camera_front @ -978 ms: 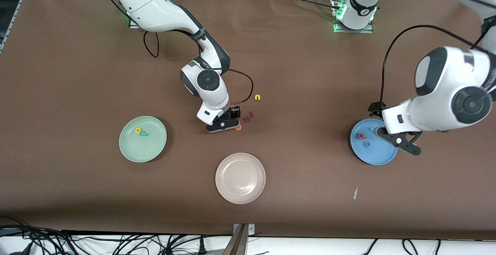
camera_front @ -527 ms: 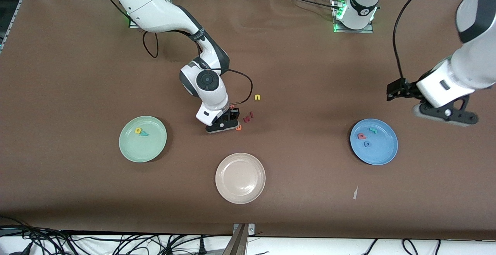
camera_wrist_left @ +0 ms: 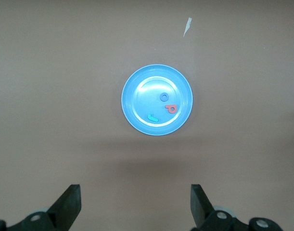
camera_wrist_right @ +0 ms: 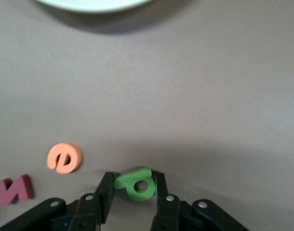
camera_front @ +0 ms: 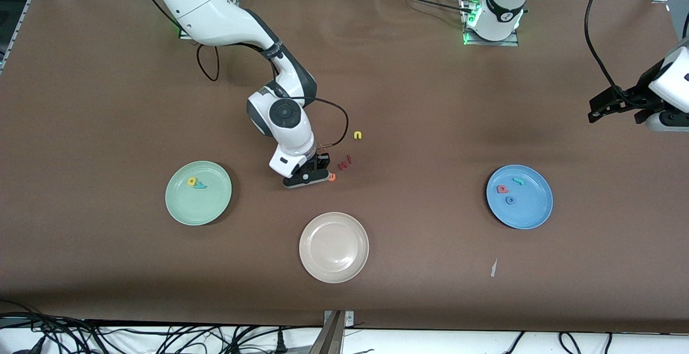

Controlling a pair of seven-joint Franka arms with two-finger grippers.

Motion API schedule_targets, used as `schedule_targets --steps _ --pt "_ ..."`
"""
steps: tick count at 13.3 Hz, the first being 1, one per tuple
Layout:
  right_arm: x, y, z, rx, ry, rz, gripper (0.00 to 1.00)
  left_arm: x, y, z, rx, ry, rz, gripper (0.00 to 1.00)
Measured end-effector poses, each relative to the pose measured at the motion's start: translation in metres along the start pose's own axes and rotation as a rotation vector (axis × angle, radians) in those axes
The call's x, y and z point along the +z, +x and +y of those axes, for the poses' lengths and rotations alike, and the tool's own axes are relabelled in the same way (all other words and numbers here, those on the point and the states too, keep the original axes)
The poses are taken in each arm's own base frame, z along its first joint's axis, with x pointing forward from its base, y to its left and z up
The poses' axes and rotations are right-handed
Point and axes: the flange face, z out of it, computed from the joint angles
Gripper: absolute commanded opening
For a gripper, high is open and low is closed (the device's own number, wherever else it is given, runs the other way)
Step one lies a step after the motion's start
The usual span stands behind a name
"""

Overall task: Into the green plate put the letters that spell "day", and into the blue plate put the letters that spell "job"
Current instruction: 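Retract the left gripper to rest while the right gripper grasps the green p, then lower the green p onto the green plate and open the right gripper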

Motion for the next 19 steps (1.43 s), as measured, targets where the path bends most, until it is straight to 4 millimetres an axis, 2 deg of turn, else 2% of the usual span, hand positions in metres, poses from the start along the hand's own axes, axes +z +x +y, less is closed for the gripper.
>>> schedule_targets --steps 1,3,5,8,9,10,11,13,16,18,19 --pt "-0.007 0.007 0.012 -0.007 -0.009 0.006 0.41 0.001 0.001 0.004 0.006 0.0 -0.002 1.0" --pt "-0.034 0.025 0.052 -0.04 -0.039 -0.01 0.41 0.002 0.001 0.008 0.013 0.0 -0.003 1.0" --pt "-0.075 0.036 0.106 -0.09 -0.065 -0.044 0.41 0.002 0.001 0.009 0.014 0.0 -0.003 1.0" --pt "-0.144 0.028 0.202 -0.176 -0.101 -0.132 0.45 0.002 0.001 0.008 0.013 0.0 -0.003 1.0" --pt "-0.161 0.021 0.23 -0.195 -0.109 -0.162 0.57 0.002 0.001 0.007 0.012 0.0 -0.002 1.0" --pt "-0.173 0.013 0.253 -0.207 -0.113 -0.188 0.89 0.001 0.001 0.007 0.012 0.0 -0.002 1.0" --pt "-0.178 0.006 0.271 -0.206 -0.114 -0.205 0.99 0.001 0.001 0.007 0.012 0.0 -0.002 1.0" --pt "-0.176 0.0 0.284 -0.19 -0.111 -0.221 1.0 0.0 0.001 0.008 0.013 0.0 0.001 1.0" --pt "-0.178 0.0 0.277 -0.152 -0.102 -0.214 1.0 -0.002 0.001 0.006 0.009 0.0 0.005 1.0" --pt "-0.197 0.003 0.274 -0.067 -0.079 -0.186 1.0 -0.002 0.001 0.004 0.005 0.0 0.005 1.0" --pt "-0.216 0.003 0.274 -0.027 -0.08 -0.178 1.0 -0.002 0.001 0.002 0.003 0.0 0.005 1.0"
